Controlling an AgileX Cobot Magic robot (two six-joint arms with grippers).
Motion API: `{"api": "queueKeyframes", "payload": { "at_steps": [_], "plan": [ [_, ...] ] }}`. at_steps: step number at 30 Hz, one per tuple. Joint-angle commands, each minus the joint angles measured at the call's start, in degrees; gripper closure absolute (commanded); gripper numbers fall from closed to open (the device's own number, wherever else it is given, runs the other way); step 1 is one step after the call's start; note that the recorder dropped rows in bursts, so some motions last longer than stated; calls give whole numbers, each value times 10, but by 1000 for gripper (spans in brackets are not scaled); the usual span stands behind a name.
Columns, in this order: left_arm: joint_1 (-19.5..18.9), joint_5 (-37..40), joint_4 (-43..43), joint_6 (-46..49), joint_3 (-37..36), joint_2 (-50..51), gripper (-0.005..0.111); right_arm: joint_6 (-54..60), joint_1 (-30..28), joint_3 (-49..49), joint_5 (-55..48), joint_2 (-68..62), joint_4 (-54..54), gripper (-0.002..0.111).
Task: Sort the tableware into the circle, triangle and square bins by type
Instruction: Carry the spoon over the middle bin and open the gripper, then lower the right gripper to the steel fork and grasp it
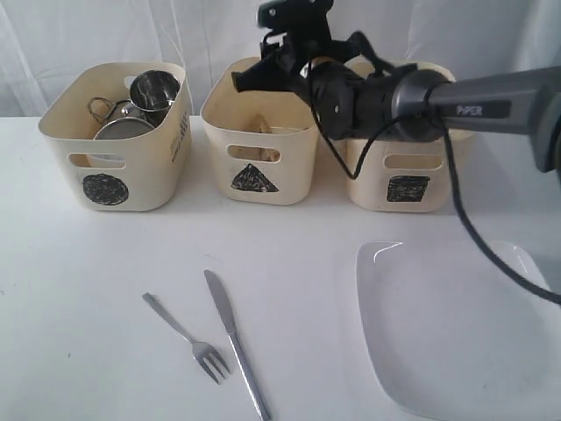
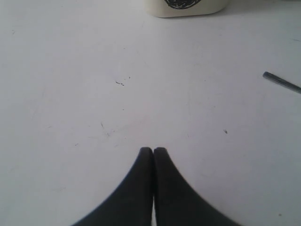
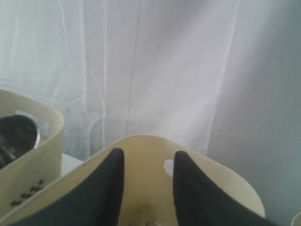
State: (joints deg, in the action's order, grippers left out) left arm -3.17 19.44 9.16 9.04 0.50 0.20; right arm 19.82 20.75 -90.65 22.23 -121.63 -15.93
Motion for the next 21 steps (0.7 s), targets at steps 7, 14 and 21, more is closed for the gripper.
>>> {"api": "queueKeyframes", "payload": {
  "at_steps": [7, 14, 21],
  "plan": [
    [-1, 6, 4, 0, -5, -2, 107, -13, 25, -1, -589, 132, -5, 106],
    [-1, 6, 4, 0, -5, -2, 107, 31, 152, 11, -740, 111, 3, 108],
    [-1, 6, 4, 0, -5, -2, 107, 31, 231, 11, -753, 69, 50, 96]
  ]
}}
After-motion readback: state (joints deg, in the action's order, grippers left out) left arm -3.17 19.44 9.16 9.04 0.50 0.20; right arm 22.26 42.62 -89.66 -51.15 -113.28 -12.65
